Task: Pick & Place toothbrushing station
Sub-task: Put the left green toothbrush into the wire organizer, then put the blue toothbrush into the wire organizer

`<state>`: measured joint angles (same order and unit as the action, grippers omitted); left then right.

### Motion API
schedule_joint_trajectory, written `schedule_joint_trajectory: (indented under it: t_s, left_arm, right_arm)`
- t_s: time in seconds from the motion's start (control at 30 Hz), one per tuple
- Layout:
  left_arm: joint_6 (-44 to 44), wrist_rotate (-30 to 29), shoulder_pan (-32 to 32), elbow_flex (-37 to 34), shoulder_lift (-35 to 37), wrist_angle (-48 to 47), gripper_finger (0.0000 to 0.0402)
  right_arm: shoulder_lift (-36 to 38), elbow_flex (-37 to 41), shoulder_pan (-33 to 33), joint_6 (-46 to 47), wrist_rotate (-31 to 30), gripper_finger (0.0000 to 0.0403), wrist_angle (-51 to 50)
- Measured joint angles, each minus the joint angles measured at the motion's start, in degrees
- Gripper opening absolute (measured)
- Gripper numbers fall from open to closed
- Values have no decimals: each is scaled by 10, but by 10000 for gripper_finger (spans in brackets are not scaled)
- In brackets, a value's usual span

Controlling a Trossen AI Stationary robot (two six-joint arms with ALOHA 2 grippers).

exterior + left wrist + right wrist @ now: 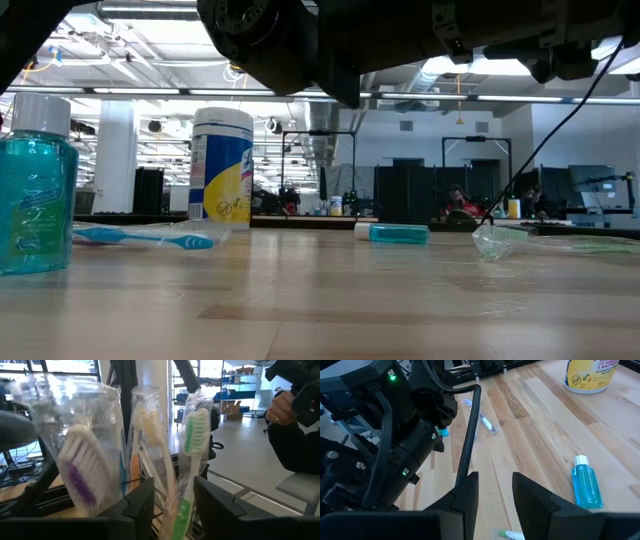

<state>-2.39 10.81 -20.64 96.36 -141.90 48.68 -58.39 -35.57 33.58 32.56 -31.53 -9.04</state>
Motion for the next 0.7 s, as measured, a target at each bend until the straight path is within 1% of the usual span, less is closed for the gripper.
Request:
schedule_joint_trajectory:
  t_s: [0.13,0.27,0.7]
  left_arm:
    - [3,0,0,-1,4,-12,138]
    - [3,0,0,-15,25,-24,135]
    - [-2,-1,2,-105,86,-38,133]
  right_arm:
    - [0,0,0,0,0,111,0]
    - [0,0,0,0,0,111,0]
    - [0,0,0,0,0,111,0]
